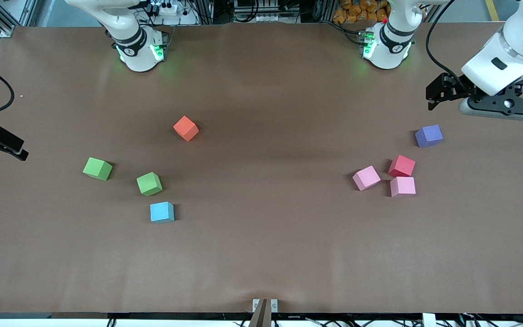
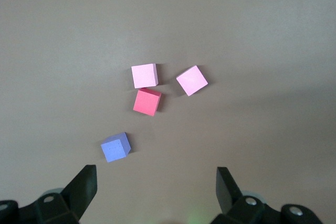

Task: Arrange blocks into number 1
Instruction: 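Reach the red block with the left gripper while the right gripper reaches blue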

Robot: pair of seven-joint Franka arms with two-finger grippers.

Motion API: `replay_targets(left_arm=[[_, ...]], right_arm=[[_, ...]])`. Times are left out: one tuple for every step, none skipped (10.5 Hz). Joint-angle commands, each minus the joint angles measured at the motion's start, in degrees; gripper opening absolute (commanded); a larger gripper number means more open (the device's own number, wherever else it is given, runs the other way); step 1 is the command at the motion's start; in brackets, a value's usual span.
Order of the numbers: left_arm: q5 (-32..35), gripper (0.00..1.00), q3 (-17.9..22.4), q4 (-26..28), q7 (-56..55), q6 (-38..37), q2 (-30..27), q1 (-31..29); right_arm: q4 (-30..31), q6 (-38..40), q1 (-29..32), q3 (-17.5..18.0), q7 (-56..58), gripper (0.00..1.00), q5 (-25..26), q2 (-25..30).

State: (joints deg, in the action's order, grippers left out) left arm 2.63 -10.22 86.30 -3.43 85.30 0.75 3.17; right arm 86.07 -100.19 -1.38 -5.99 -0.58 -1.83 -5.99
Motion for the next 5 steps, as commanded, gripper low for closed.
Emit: replay_targets(left_arm=[[-0.96,1.0,-0.85,-0.78,-1.4,-1.02,0.57,0.0],[-0.87,1.0,-0.94,-0.87,-1.58,-1.02,0.74,0.08],[-0.79,1.0,-0.95,-1.04,-2.02,-1.02,1.35,0.08],[-0.52,1.0,-0.95,-1.04,-1.93,-1.02,1.53,0.08],[-0.17,1.0,-1.12,-1.04,-1.93,-0.93,2.4,0.08]], right_arm=[[-0.37,0.52,-0.38,-0.34,-1.09,1.0,0.42,0.11],[-0.37,0.52,-0.38,-0.34,-1.09,1.0,0.42,0.11],[-0.37,0.52,-0.38,-0.34,-1.09,1.0,0.34,0.11],[-0.37,0.52,-0.38,-0.34,-1.09,1.0,0.34,0.11],[-0.37,0.52,-0.38,-0.34,-1.09,1.0,0.16,0.11]])
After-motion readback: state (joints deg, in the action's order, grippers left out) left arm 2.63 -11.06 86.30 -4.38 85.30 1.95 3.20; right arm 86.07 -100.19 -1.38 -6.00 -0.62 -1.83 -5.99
